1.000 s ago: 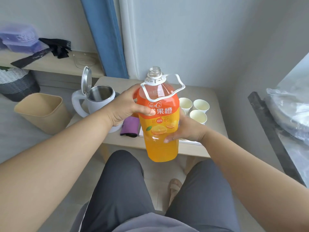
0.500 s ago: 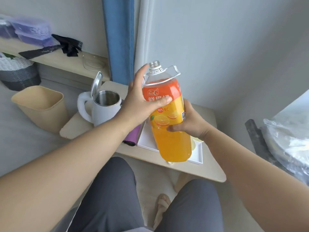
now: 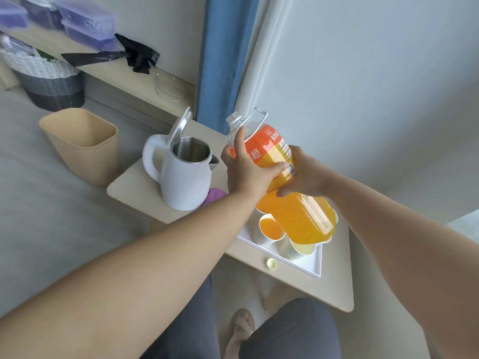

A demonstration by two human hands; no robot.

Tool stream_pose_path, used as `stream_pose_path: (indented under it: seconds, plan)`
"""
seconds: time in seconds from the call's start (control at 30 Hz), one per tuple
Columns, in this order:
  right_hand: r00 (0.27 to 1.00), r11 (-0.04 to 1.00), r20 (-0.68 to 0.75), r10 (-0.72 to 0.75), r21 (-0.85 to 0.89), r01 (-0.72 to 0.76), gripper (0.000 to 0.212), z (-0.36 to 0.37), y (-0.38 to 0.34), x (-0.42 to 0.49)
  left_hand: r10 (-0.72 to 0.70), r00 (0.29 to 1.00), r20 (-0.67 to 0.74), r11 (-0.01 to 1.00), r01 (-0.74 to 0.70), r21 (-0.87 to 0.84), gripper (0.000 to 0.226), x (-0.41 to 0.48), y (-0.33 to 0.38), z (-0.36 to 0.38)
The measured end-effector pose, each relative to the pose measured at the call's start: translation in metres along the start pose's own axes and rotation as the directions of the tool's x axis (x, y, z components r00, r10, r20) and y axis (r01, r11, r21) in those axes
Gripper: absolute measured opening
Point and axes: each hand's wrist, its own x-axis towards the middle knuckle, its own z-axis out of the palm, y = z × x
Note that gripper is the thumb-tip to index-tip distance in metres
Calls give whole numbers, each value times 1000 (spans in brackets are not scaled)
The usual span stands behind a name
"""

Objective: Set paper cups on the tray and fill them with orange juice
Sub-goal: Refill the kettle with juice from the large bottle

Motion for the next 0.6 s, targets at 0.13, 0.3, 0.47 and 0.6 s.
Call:
stream_pose_path:
  seconds: [0.13,0.3,0.47,0.6]
  plan:
    - [998,994,56,-6,-112,13,110,6,-12,16,-83,996,-30,991,79,-112,101,10,-16,-4]
    - [992,989,123,-9,-144,27,108,13,-24,30,-168,986,-16,976,164,-140,100,24,-31,-11]
    - [981,981,195,13,-194,25,107,15,-35,43,-255,967,8,948,252,-196,101,32,-42,-15]
    - [974,974,224,31,-225,20,107,17,-40,48,-281,959,24,935,279,-220,99,35,-48,-17]
